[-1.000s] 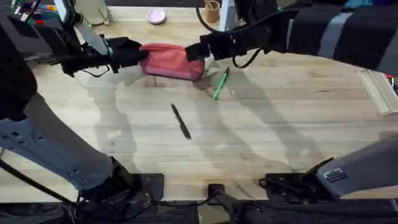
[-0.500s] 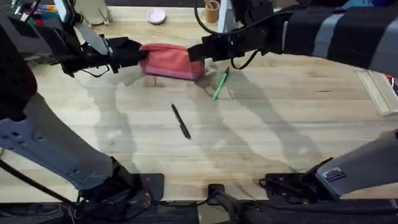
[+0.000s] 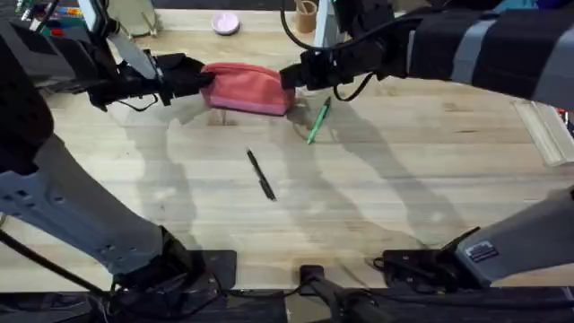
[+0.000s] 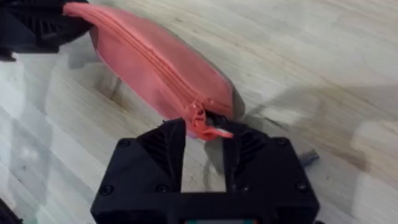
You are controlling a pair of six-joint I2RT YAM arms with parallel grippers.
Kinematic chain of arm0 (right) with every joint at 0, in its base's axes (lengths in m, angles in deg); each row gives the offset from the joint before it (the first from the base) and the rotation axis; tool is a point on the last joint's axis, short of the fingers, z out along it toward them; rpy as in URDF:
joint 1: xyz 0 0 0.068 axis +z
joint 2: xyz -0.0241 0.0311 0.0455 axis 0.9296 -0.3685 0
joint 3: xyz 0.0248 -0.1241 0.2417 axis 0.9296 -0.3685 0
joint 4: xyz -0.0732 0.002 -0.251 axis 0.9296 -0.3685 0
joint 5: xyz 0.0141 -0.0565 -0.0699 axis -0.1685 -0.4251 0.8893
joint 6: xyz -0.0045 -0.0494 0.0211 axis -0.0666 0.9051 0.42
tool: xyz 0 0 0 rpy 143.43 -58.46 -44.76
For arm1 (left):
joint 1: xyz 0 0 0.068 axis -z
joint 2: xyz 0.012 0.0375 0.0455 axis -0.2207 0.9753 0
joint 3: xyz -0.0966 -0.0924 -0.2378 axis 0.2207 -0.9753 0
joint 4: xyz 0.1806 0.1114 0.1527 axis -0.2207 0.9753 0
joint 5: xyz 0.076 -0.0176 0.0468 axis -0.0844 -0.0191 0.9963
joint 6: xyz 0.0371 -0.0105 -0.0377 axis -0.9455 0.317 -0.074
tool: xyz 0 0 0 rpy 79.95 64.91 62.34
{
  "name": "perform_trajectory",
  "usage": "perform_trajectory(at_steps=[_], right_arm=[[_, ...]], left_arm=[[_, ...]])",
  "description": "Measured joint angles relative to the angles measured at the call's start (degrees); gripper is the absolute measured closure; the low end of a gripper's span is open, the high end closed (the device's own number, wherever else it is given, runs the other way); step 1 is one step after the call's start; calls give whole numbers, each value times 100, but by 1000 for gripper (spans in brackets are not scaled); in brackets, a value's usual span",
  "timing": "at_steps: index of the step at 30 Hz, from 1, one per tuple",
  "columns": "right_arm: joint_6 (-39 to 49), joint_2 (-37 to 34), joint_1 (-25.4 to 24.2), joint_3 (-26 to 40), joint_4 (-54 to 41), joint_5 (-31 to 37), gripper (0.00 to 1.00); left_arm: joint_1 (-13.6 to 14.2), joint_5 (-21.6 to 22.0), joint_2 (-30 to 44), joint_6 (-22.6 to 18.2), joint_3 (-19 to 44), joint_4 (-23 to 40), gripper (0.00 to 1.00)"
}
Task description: Unzip the bag, pick up the pens from the table one at a time and place them inside, then zip the bag closed.
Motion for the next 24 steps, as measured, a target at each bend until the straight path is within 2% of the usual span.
perform_trajectory(at_steps=[4,13,16,20,24], right_arm=[[-7,0,0,0,-92,0,724],[-3,0,0,0,52,0,731],[-3,0,0,0,40,-2,802],[-20,0,7,0,24,0,956],[-20,0,7,0,26,17,970]], left_arm=[[0,2,0,0,0,0,958],[0,3,0,0,0,0,959],[0,4,0,0,0,0,959],[0,10,0,0,0,0,959],[0,13,0,0,0,-2,959]])
